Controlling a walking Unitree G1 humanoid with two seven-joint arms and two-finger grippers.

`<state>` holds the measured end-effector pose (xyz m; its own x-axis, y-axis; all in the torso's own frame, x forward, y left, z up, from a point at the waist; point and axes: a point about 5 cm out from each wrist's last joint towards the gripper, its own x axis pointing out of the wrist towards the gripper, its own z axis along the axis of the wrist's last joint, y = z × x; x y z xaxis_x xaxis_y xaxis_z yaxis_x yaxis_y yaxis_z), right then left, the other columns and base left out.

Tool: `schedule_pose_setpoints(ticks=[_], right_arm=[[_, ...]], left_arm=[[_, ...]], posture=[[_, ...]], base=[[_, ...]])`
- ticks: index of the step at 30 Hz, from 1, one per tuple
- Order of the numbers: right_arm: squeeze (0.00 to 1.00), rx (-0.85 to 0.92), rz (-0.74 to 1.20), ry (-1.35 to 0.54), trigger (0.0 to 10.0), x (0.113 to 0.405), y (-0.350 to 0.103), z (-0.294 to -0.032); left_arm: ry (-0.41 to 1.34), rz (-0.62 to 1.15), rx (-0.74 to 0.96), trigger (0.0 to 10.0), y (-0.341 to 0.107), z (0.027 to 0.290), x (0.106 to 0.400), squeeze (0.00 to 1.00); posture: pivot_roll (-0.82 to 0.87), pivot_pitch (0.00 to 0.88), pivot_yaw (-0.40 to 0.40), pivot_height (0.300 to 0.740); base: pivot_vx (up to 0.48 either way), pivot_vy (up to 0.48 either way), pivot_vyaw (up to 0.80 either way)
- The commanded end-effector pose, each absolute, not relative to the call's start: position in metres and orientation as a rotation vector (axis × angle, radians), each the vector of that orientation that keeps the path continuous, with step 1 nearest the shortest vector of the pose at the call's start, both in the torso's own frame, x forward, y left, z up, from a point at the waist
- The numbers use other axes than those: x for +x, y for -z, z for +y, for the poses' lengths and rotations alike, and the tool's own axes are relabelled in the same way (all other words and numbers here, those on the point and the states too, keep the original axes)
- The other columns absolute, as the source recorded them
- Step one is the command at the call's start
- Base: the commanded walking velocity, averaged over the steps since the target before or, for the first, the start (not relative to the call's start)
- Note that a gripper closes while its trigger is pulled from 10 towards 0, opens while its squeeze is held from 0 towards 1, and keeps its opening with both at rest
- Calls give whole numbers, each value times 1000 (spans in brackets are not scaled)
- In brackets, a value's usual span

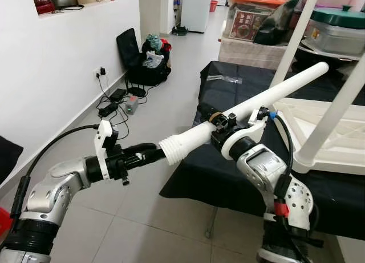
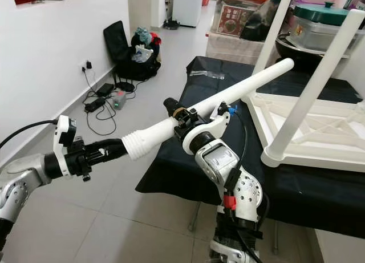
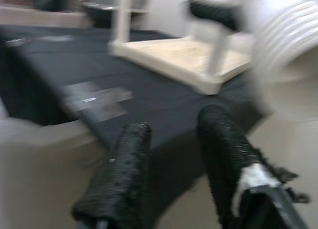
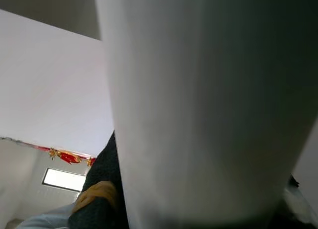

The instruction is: Building children table

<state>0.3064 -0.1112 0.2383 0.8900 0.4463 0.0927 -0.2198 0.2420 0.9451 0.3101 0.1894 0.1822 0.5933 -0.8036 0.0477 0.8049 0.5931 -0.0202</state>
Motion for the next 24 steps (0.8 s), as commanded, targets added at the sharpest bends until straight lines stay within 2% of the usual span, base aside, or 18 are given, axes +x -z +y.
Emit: schedule_pose_setpoints(ticks=[1, 3, 8, 9, 10, 11, 12, 14, 15, 19, 20, 22, 23, 24], right_arm=[[0, 1133, 146, -418, 0, 309, -243, -122], [0, 1008, 97, -346, 0, 313, -242, -138], [0, 908, 28, -324, 0, 312, -248, -150], [0, 763, -35, -322, 0, 308, -256, -153], [0, 541, -138, -345, 0, 300, -268, -150], [0, 541, -138, -345, 0, 300, -268, -150], [0, 393, -205, -373, 0, 294, -275, -145], [0, 393, -205, -373, 0, 294, -275, -145], [0, 251, -254, -395, 0, 288, -278, -138], [0, 128, -257, -329, 0, 289, -267, -138], [0, 104, -239, -276, 0, 292, -260, -142], [0, 94, -229, -241, 0, 294, -255, -146], [0, 108, -211, -204, 0, 295, -250, -150], [0, 108, -211, -204, 0, 295, -250, -150]], left_arm=[[860, -83, -27, 10000, -187, 196, 312, 1000], [790, -149, -35, 10000, -197, 201, 313, 1000], [690, -220, -51, 10000, -209, 210, 314, 1000], [611, -258, -69, 10000, -215, 216, 315, 1000], [506, -274, -91, 10000, -216, 223, 317, 1000], [506, -274, -91, 10000, -216, 223, 317, 1000], [438, -279, -105, 10000, -215, 227, 318, 1000], [438, -279, -105, 10000, -215, 227, 318, 1000], [381, -278, -112, 10000, -210, 228, 320, 1000], [342, -218, -72, 10000, -192, 217, 320, 1000], [334, -195, -46, 10000, -186, 210, 320, 776], [327, -184, -29, 10000, -184, 206, 319, 776], [314, -178, -30, 10000, -182, 203, 319, 0], [314, -178, -30, 10000, -182, 203, 319, 0]], posture=[[77, 0, -111, 740], [78, 0, -105, 740], [77, 0, -95, 740], [78, 0, -92, 740], [82, 0, -91, 740], [82, 0, -91, 740], [82, 0, -92, 740], [82, 0, -92, 740], [81, 0, -92, 740], [83, 0, -92, 740], [83, 0, -92, 740], [83, 0, -92, 740], [83, 0, -91, 740], [83, 0, -91, 740]], base=[[0, 0, 0], [0, 0, 0], [0, 0, 0], [0, 0, 0], [0, 0, 0], [0, 0, 0], [0, 0, 0], [0, 0, 0], [0, 0, 0], [0, 0, 0], [0, 0, 0], [0, 0, 0], [0, 0, 0], [0, 0, 0]])
